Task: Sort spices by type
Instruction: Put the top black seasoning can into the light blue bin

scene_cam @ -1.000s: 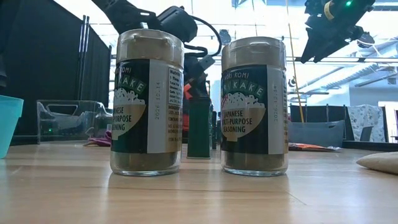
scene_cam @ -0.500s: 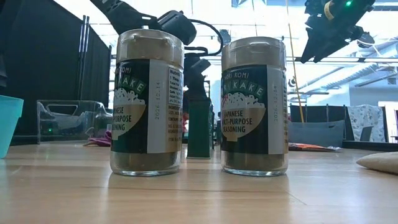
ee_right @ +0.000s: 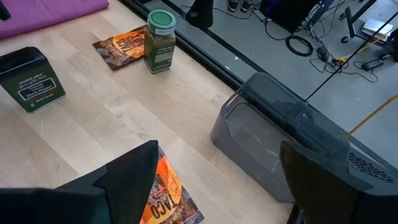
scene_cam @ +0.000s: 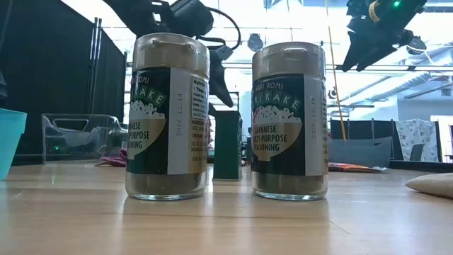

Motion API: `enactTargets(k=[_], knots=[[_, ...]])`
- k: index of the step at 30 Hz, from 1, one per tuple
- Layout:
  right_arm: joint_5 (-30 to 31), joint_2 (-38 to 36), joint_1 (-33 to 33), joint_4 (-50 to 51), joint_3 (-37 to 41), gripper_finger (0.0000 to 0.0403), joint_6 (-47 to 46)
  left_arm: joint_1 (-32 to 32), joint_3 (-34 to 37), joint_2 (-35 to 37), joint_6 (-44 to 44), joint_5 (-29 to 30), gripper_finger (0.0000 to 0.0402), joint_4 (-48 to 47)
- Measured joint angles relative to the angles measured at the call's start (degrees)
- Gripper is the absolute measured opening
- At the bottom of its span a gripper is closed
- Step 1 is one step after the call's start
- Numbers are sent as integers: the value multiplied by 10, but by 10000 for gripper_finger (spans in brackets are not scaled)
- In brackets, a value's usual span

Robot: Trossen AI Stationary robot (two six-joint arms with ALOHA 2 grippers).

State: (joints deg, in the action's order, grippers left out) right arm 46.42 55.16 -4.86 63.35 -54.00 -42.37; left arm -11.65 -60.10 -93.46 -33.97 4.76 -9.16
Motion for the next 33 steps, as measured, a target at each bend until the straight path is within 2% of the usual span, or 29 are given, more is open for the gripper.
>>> enactTargets(k=[6, 12, 16, 22, 27, 33], knots=[[0, 0, 0, -1, 0, 318, 0, 37, 0, 23, -78, 11, 228, -55], [0, 0, 0, -4, 0, 318, 0, 76, -26, 22, -148, 69, 228, -125], [0, 0, 0, -16, 0, 318, 5, 107, -73, 19, -152, 124, 228, -165], [0, 0, 0, -26, 0, 318, 13, 140, -115, 18, -153, 202, 228, -175], [0, 0, 0, -25, 0, 318, 12, 151, -143, -9, -180, 208, 216, -209], [-1, 1, 0, -25, 0, 318, 13, 157, -194, -64, -164, 193, 201, -216]])
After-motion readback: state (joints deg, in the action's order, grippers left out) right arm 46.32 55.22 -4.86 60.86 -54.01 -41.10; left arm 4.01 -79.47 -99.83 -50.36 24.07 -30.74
